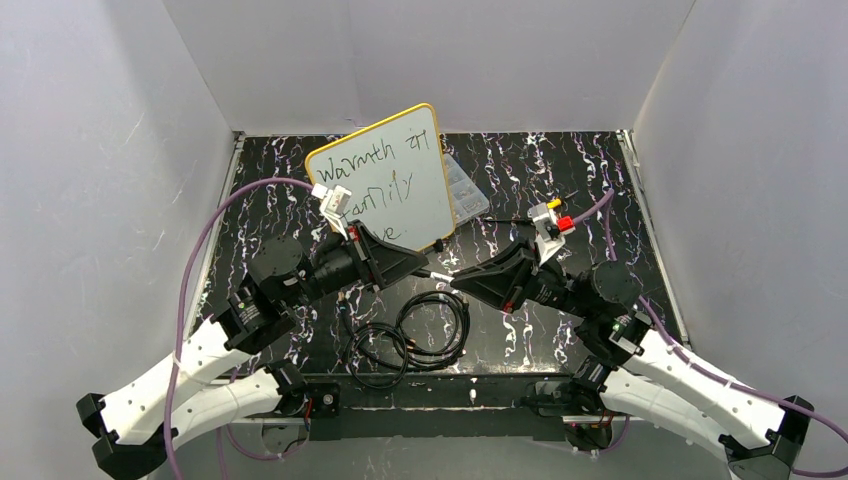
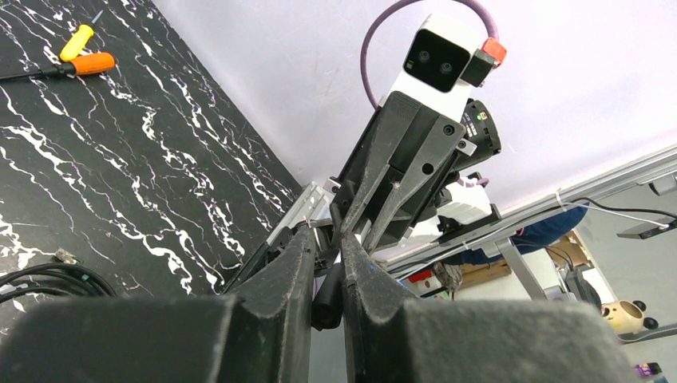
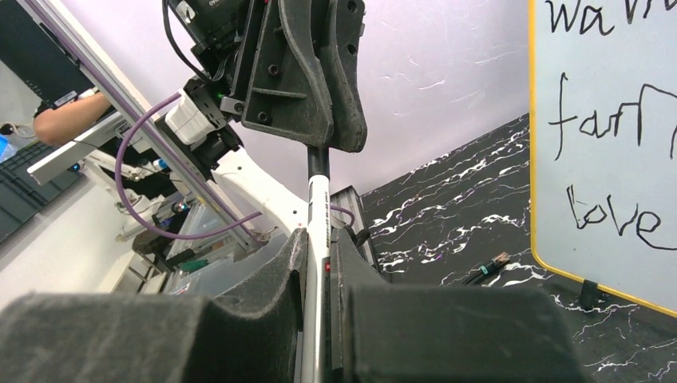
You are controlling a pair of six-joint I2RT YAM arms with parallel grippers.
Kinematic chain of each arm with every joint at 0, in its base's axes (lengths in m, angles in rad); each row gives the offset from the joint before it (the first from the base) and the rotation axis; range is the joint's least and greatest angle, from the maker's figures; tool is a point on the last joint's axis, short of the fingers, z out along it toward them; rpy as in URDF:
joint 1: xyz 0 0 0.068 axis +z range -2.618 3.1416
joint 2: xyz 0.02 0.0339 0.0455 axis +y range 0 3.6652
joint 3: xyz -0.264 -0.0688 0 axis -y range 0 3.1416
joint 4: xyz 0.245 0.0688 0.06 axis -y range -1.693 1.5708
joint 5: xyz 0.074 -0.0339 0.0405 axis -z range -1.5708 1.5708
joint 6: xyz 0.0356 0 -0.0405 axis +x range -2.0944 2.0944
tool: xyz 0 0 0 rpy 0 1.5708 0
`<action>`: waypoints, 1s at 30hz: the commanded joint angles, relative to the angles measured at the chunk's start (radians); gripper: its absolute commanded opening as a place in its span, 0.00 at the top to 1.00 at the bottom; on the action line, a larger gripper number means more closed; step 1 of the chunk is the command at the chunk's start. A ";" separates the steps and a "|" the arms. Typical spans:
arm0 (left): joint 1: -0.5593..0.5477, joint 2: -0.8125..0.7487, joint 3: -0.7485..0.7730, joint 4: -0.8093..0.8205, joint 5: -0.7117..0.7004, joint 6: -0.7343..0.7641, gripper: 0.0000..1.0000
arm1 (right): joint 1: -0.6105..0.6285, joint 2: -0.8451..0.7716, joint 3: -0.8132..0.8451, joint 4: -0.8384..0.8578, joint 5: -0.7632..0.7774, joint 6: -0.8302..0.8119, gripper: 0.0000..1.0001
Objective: Write a sentence on the whiteboard
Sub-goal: Hold the whiteboard marker without the cap at the pen cap.
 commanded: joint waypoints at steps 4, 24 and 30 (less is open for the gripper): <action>0.004 0.033 -0.061 0.045 0.049 0.022 1.00 | 0.002 0.049 0.021 0.146 0.081 -0.032 0.99; -0.062 0.141 -0.146 0.121 0.148 0.005 1.00 | 0.002 0.130 0.053 0.246 0.225 -0.089 0.99; -0.093 0.166 -0.163 0.133 0.159 0.002 1.00 | 0.002 0.136 0.043 0.288 0.262 -0.096 0.99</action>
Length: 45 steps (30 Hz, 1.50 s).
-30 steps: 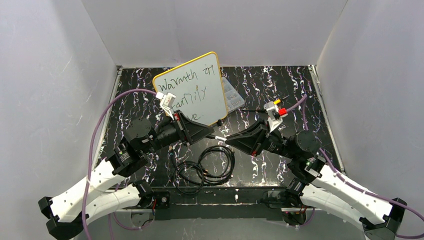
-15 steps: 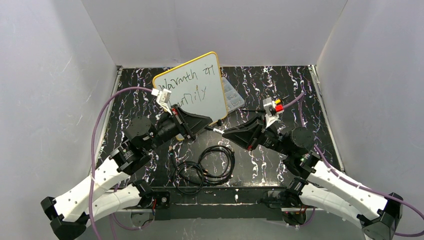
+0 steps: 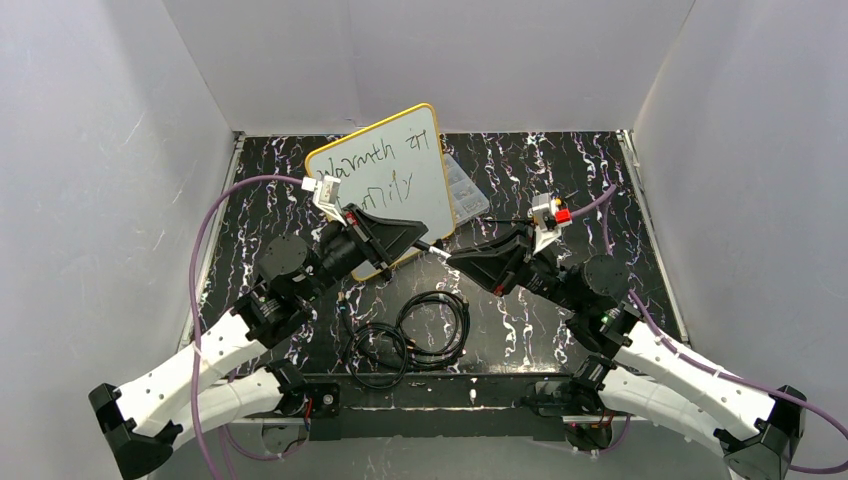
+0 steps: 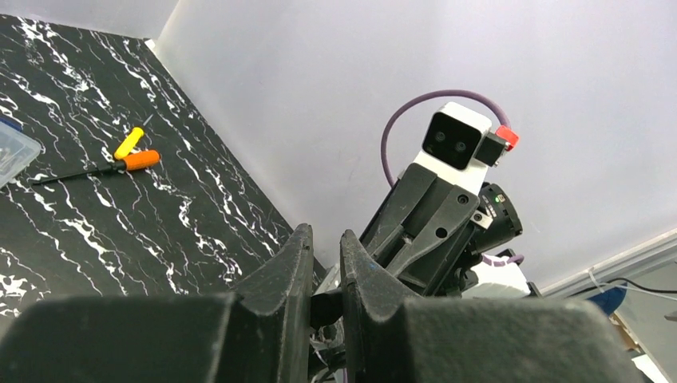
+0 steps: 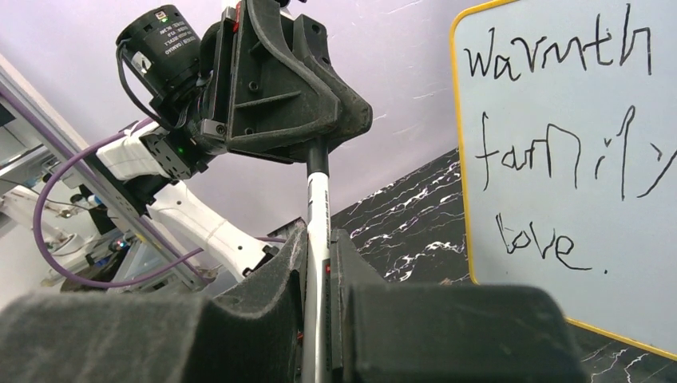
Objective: Write a sentence on the whiteboard
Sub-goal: Hold the whiteboard marker without the cap at the pen cap, then put down the whiteboard marker at the center of the board.
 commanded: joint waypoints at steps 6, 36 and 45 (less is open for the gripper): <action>-0.162 0.142 -0.069 -0.121 0.296 -0.011 1.00 | 0.014 0.054 0.039 0.225 0.174 -0.041 0.99; 0.307 0.126 0.243 -0.720 0.035 0.473 0.02 | -0.017 0.213 -0.052 -0.654 0.804 -0.190 0.99; 0.531 0.006 0.245 -0.831 0.008 0.534 0.02 | -0.278 0.336 -0.166 -0.460 0.585 -0.185 0.75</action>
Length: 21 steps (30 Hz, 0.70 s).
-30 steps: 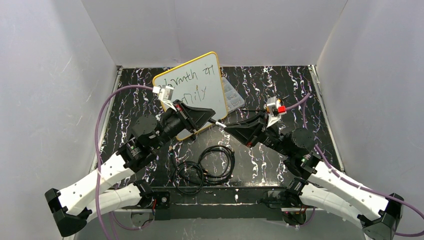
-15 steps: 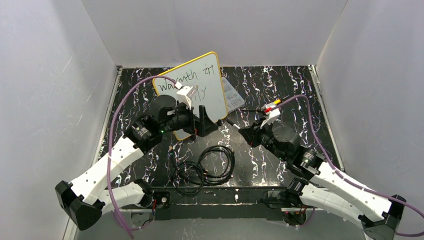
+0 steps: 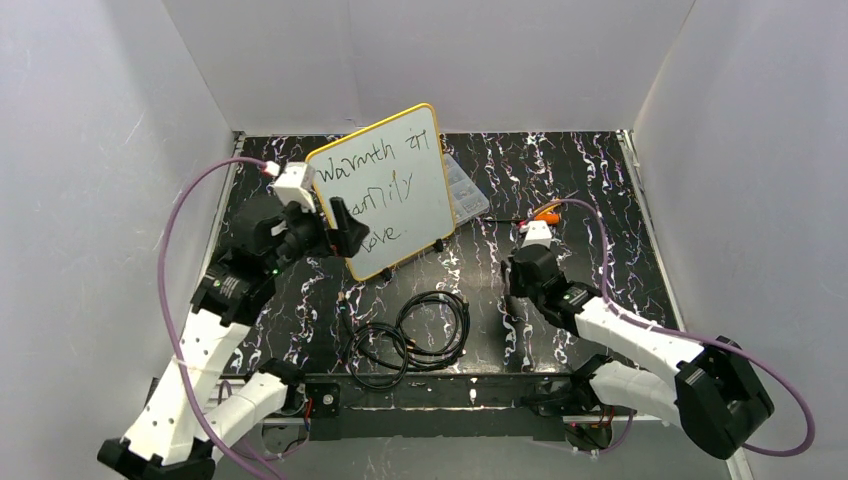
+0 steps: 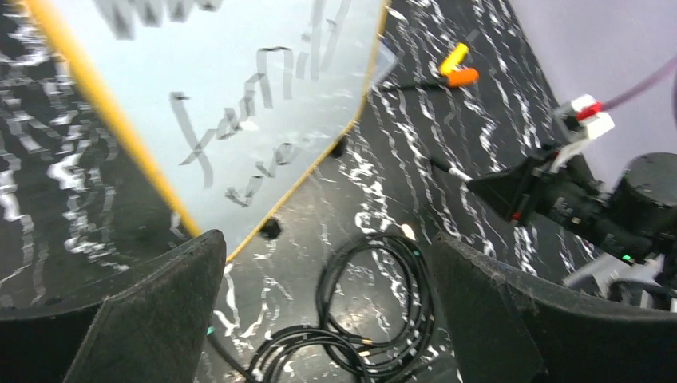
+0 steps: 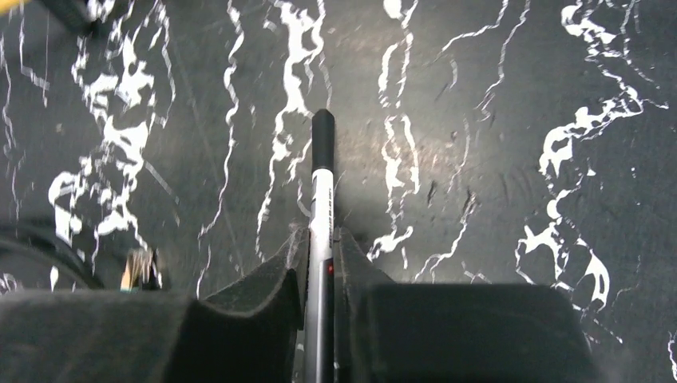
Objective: Write a sentence on the whiteboard
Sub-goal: Put down the whiteboard marker at the center of the board, then reset both arms
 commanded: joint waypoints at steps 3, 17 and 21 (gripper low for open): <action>0.155 -0.043 -0.003 -0.099 -0.099 0.065 0.02 | -0.117 0.028 0.004 0.106 -0.107 -0.004 0.38; 0.174 -0.343 -0.273 0.075 -0.662 0.192 0.02 | -0.196 -0.186 0.212 -0.009 -0.034 -0.199 0.01; 0.173 -0.392 -0.284 0.084 -0.679 0.192 0.02 | -0.196 -0.263 0.207 0.054 -0.102 -0.280 0.01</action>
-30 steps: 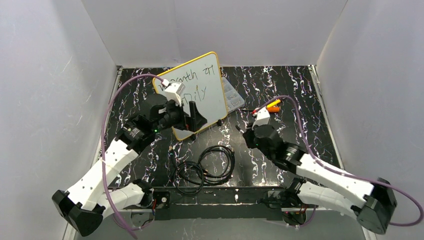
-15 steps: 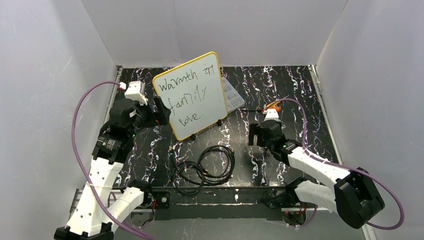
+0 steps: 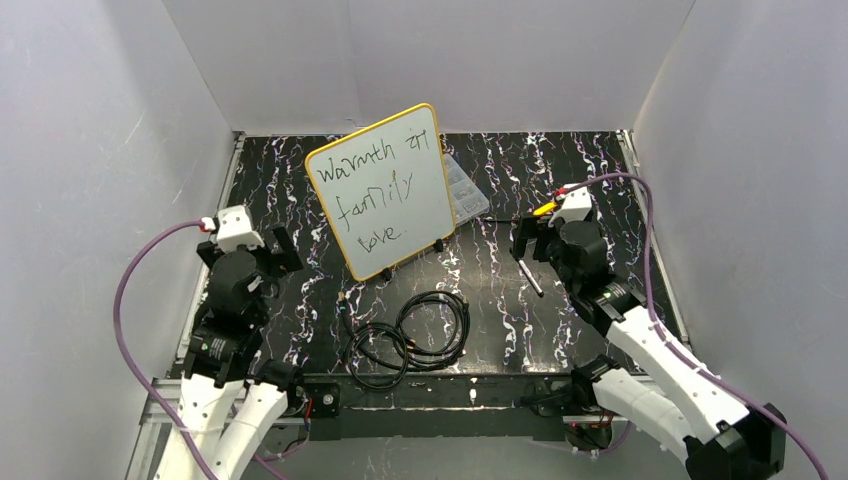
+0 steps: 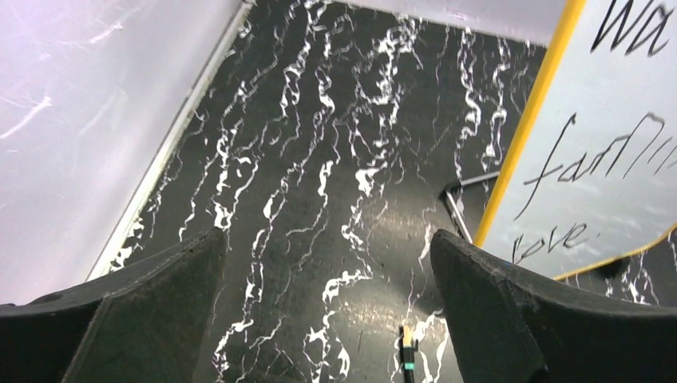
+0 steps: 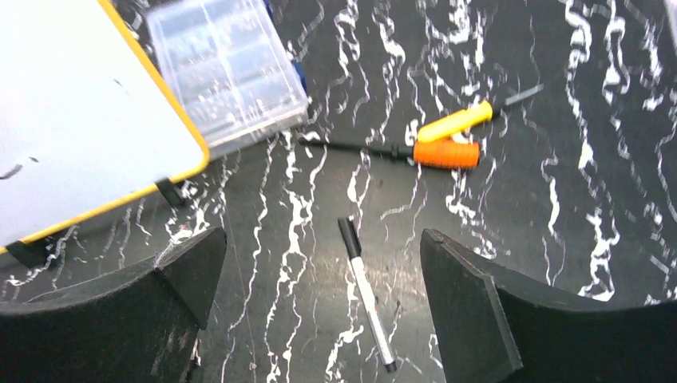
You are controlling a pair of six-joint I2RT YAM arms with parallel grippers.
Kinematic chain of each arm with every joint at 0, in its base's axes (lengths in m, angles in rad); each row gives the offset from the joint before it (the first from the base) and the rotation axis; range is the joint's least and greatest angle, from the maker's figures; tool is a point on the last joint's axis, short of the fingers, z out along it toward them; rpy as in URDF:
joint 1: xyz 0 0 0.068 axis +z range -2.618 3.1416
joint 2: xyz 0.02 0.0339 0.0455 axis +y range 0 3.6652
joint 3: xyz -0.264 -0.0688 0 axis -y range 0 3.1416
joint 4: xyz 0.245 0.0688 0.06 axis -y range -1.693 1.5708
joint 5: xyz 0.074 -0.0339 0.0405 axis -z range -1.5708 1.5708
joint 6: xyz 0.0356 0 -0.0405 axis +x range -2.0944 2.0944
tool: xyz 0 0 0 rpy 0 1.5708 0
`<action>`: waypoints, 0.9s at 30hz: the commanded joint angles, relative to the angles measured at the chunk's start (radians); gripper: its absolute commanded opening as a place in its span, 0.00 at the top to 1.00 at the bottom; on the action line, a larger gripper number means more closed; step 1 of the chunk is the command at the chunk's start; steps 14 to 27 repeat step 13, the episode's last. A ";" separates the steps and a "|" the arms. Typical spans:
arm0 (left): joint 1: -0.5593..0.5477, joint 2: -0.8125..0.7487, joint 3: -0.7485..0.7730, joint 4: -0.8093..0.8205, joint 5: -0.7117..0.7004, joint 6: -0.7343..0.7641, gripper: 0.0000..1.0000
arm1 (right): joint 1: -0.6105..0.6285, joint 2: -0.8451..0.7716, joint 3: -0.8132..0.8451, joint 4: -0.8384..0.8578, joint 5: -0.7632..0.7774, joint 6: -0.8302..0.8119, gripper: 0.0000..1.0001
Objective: Write a sentence on the whiteboard
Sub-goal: Reset both arms
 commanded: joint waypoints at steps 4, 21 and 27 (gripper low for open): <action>0.004 -0.054 -0.017 0.051 -0.096 0.014 0.02 | -0.004 -0.104 0.024 0.088 -0.065 -0.139 0.01; 0.004 -0.058 -0.027 0.059 -0.061 0.023 0.02 | -0.006 -0.142 0.022 0.082 -0.050 -0.142 0.01; 0.004 -0.058 -0.027 0.059 -0.061 0.023 0.02 | -0.006 -0.142 0.022 0.082 -0.050 -0.142 0.01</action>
